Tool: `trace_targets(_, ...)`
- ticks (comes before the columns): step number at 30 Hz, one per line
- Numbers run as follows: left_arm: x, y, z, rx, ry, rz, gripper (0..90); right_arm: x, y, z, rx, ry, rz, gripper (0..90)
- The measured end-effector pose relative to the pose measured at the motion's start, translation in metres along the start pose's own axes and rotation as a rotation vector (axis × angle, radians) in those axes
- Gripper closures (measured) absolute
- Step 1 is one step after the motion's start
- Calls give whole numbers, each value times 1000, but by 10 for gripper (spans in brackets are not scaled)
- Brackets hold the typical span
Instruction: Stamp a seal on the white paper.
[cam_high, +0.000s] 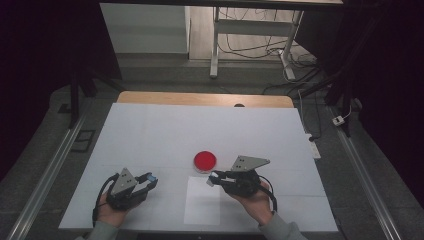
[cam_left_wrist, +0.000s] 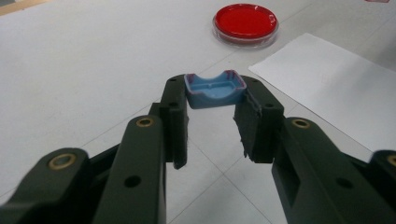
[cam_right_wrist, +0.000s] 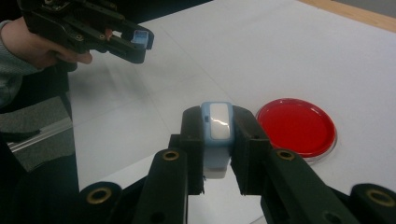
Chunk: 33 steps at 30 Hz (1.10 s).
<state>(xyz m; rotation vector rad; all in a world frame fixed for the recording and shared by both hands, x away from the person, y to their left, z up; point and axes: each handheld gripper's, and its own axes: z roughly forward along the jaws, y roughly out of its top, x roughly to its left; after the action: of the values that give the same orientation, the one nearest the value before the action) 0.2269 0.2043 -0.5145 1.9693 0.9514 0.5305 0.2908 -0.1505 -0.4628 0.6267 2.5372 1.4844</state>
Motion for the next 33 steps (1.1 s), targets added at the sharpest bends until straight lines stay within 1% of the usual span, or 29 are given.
trace_targets(4, 0, 0, 0, 1, -2, 0, 650, 0, -2, 2, 13, 6, 1, 751)
trace_targets(9, 0, 0, 0, 3, -4, -2, 650, 3, -4, 5, 34, 3, -19, 751)
trace_targets(15, 0, -1, 1, 6, -5, -1, 650, 6, -7, 13, 61, 14, -33, 751)
trace_targets(23, 0, -1, 1, 9, -7, 1, 650, 9, -9, 19, 76, 24, -40, 751)
trace_targets(33, 0, -1, 1, 9, -7, 2, 650, 13, -14, 29, 115, 22, -74, 751)
